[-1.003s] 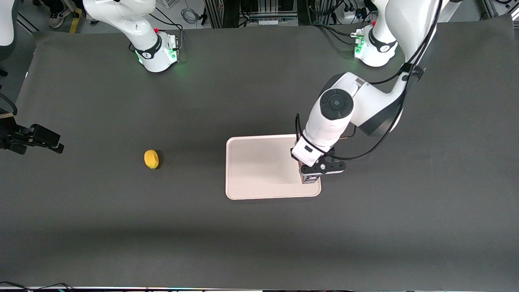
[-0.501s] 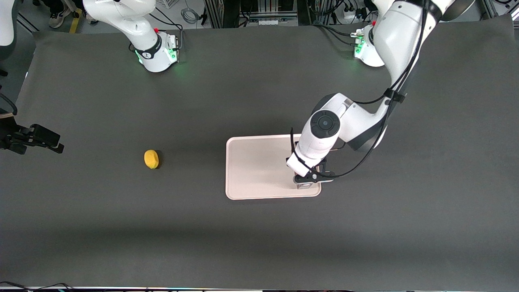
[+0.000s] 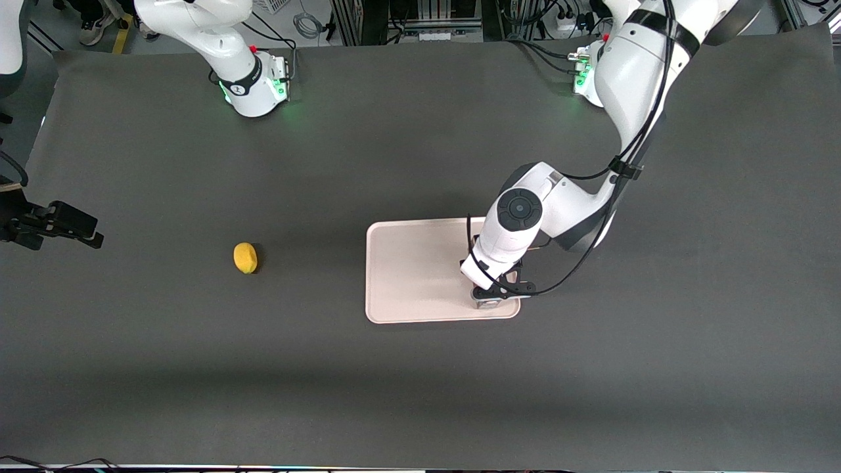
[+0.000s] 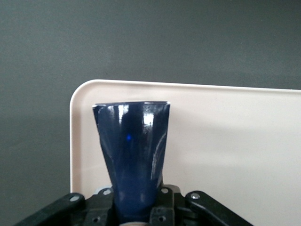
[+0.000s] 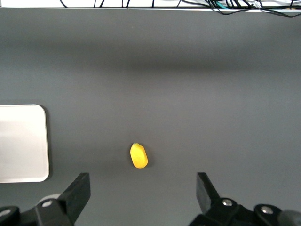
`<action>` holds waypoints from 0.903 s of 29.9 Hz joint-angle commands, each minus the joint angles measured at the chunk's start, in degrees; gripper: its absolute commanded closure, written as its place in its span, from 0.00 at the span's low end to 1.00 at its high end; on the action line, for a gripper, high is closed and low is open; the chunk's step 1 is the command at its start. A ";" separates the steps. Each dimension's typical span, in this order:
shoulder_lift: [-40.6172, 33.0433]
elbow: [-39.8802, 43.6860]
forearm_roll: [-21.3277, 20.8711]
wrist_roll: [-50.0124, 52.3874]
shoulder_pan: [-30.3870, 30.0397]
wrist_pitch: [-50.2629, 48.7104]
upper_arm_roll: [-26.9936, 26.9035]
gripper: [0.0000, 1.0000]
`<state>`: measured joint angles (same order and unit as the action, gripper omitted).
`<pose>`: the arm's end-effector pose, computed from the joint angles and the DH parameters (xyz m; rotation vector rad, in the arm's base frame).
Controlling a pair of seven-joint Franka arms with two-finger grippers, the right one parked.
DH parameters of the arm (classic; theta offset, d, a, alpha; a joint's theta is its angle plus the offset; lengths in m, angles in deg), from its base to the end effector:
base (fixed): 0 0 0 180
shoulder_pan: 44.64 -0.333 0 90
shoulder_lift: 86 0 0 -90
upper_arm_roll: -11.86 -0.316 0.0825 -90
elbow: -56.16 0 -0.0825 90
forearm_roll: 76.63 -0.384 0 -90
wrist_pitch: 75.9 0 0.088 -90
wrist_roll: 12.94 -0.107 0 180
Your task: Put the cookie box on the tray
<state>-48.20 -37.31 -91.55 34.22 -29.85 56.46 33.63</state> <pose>0.5816 -0.3813 0.2614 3.0665 0.1482 0.0554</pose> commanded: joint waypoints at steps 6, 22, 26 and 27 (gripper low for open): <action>-0.44 -0.66 -1.08 1.62 1.30 1.14 -1.29 0.37; -0.44 -0.75 -1.78 1.62 1.30 2.02 -1.64 0.00; -0.44 -0.75 -1.78 1.62 1.30 2.02 -1.64 0.00; -0.44 -0.66 -1.70 1.62 1.30 2.11 -1.64 0.00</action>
<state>-48.20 -37.64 -92.13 34.24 -29.49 57.69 32.82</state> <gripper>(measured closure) 0.000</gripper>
